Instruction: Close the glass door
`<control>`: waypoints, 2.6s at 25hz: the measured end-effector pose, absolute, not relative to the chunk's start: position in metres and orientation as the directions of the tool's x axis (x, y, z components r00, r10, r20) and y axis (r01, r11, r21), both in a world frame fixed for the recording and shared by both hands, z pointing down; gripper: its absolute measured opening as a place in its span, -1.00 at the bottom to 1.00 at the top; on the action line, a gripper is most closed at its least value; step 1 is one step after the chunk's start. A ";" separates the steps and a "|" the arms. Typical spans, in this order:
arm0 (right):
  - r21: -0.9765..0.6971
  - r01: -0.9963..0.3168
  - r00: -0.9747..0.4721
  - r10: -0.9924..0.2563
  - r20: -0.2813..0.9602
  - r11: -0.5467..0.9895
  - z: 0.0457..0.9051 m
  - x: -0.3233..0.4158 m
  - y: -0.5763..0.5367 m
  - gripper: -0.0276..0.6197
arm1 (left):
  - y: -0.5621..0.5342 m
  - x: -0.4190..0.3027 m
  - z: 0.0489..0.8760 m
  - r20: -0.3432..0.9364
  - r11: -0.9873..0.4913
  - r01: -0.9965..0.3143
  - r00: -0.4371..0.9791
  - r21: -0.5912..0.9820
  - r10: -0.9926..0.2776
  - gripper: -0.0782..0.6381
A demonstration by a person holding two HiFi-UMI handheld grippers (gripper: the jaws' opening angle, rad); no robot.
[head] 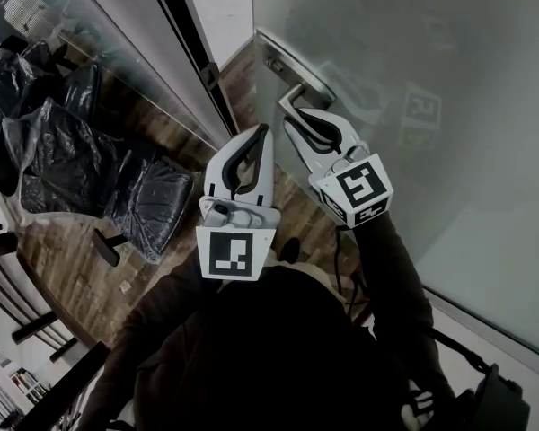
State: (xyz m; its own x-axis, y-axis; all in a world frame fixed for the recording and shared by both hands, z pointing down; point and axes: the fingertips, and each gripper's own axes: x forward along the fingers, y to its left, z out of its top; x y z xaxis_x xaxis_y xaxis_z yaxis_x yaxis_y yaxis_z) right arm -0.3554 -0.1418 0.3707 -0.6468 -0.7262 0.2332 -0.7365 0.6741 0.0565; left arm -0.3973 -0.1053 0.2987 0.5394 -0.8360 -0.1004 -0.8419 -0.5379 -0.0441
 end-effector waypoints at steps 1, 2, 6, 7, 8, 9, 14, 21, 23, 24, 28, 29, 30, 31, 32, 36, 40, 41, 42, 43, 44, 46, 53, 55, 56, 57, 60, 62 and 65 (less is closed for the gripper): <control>0.057 -0.733 -0.651 -0.723 0.231 0.678 0.369 -0.358 -0.139 -0.72 | -0.104 -0.398 0.299 -0.097 -0.535 -0.844 0.536 -0.046 -0.838 -0.79; 0.058 -0.729 -0.655 -0.720 0.230 0.682 0.368 -0.360 -0.137 -0.72 | -0.103 -0.399 0.299 -0.094 -0.530 -0.847 0.532 -0.044 -0.842 -0.79; 0.055 -0.715 -0.670 -0.705 0.232 0.697 0.368 -0.372 -0.125 -0.72 | -0.092 -0.405 0.301 -0.082 -0.509 -0.859 0.511 -0.046 -0.855 -0.79; 0.053 -0.711 -0.674 -0.701 0.233 0.701 0.369 -0.374 -0.123 -0.72 | -0.089 -0.406 0.301 -0.082 -0.505 -0.862 0.507 -0.050 -0.858 -0.79; 0.052 -0.707 -0.678 -0.697 0.234 0.706 0.369 -0.376 -0.121 -0.72 | -0.087 -0.406 0.300 -0.082 -0.500 -0.864 0.503 -0.054 -0.860 -0.79; 0.051 -0.702 -0.683 -0.692 0.235 0.710 0.369 -0.377 -0.120 -0.72 | -0.084 -0.406 0.300 -0.081 -0.496 -0.866 0.499 -0.058 -0.863 -0.79; 0.049 -0.690 -0.693 -0.679 0.242 0.722 0.366 -0.389 -0.106 -0.72 | -0.071 -0.416 0.290 -0.087 -0.475 -0.877 0.479 -0.066 -0.873 -0.79; 0.043 -0.672 -0.712 -0.661 0.238 0.740 0.370 -0.396 -0.096 -0.72 | -0.062 -0.414 0.289 -0.095 -0.461 -0.884 0.467 -0.080 -0.879 -0.79; 0.045 -0.668 -0.715 -0.658 0.237 0.742 0.369 -0.398 -0.093 -0.72 | -0.058 -0.416 0.288 -0.095 -0.457 -0.886 0.463 -0.078 -0.881 -0.79; 0.045 -0.667 -0.716 -0.657 0.238 0.744 0.368 -0.400 -0.091 -0.72 | -0.057 -0.417 0.289 -0.092 -0.456 -0.887 0.462 -0.079 -0.882 -0.79; 0.043 -0.661 -0.721 -0.650 0.238 0.749 0.367 -0.406 -0.085 -0.72 | -0.051 -0.420 0.287 -0.094 -0.455 -0.887 0.461 -0.078 -0.883 -0.79; 0.043 -0.661 -0.722 -0.650 0.238 0.749 0.366 -0.408 -0.081 -0.72 | -0.048 -0.421 0.285 -0.095 -0.455 -0.887 0.460 -0.078 -0.883 -0.79; 0.044 -0.660 -0.722 -0.650 0.238 0.750 0.365 -0.409 -0.078 -0.72 | -0.045 -0.422 0.284 -0.096 -0.454 -0.888 0.460 -0.078 -0.883 -0.79; 0.046 -0.659 -0.723 -0.649 0.238 0.751 0.364 -0.410 -0.076 -0.72 | -0.042 -0.423 0.283 -0.098 -0.453 -0.888 0.459 -0.079 -0.883 -0.79; 0.046 -0.658 -0.724 -0.648 0.238 0.752 0.364 -0.411 -0.075 -0.72 | -0.042 -0.423 0.283 -0.099 -0.452 -0.888 0.459 -0.079 -0.883 -0.79; 0.043 -0.654 -0.728 -0.644 0.236 0.755 0.366 -0.411 -0.076 -0.72 | -0.044 -0.421 0.286 -0.091 -0.451 -0.888 0.458 -0.083 -0.884 -0.79; 0.045 -0.656 -0.726 -0.646 0.236 0.754 0.364 -0.412 -0.072 -0.72 | -0.040 -0.422 0.285 -0.095 -0.450 -0.890 0.456 -0.077 -0.885 -0.79; 0.044 -0.655 -0.727 -0.645 0.236 0.754 0.365 -0.412 -0.073 -0.72 | -0.040 -0.422 0.285 -0.094 -0.449 -0.890 0.455 -0.075 -0.886 -0.79; 0.042 -0.655 -0.727 -0.644 0.236 0.755 0.366 -0.411 -0.074 -0.72 | -0.041 -0.422 0.287 -0.092 -0.449 -0.891 0.454 -0.074 -0.886 -0.79; 0.040 -0.654 -0.728 -0.643 0.236 0.755 0.367 -0.411 -0.076 -0.72 | -0.043 -0.421 0.288 -0.090 -0.448 -0.891 0.454 -0.075 -0.886 -0.79; 0.038 -0.654 -0.729 -0.642 0.235 0.756 0.368 -0.411 -0.077 -0.72 | -0.045 -0.421 0.289 -0.089 -0.449 -0.890 0.454 -0.077 -0.886 -0.79; 0.030 -0.653 -0.732 -0.641 0.233 0.757 0.369 -0.411 -0.078 -0.72 | -0.046 -0.419 0.290 -0.089 -0.450 -0.889 0.456 -0.081 -0.886 -0.79; 0.021 -0.659 -0.729 -0.644 0.232 0.752 0.368 -0.411 -0.075 -0.73 | -0.042 -0.420 0.288 -0.092 -0.450 -0.889 0.457 -0.088 -0.885 -0.79; 0.022 -0.659 -0.729 -0.645 0.232 0.752 0.369 -0.411 -0.076 -0.73 | -0.042 -0.421 0.289 -0.094 -0.450 -0.889 0.457 -0.085 -0.885 -0.79; 0.022 -0.658 -0.729 -0.644 0.232 0.753 0.369 -0.411 -0.076 -0.73 | -0.041 -0.421 0.289 -0.095 -0.449 -0.890 0.455 -0.082 -0.885 -0.79; 0.021 -0.657 -0.730 -0.643 0.232 0.753 0.368 -0.412 -0.075 -0.73 | -0.039 -0.421 0.288 -0.097 -0.449 -0.890 0.455 -0.079 -0.885 -0.79; 0.017 -0.661 -0.727 -0.646 0.232 0.750 0.365 -0.414 -0.072 -0.73 | -0.036 -0.422 0.285 -0.098 -0.454 -0.888 0.460 -0.079 -0.882 -0.79; 0.018 -0.663 -0.725 -0.647 0.233 0.749 0.366 -0.414 -0.073 -0.73 | -0.037 -0.422 0.286 -0.096 -0.455 -0.887 0.461 -0.080 -0.882 -0.79; 0.021 -0.659 -0.727 -0.644 0.236 0.752 0.366 -0.415 -0.072 -0.73 | -0.038 -0.421 0.284 -0.101 -0.454 -0.887 0.460 -0.081 -0.882 -0.79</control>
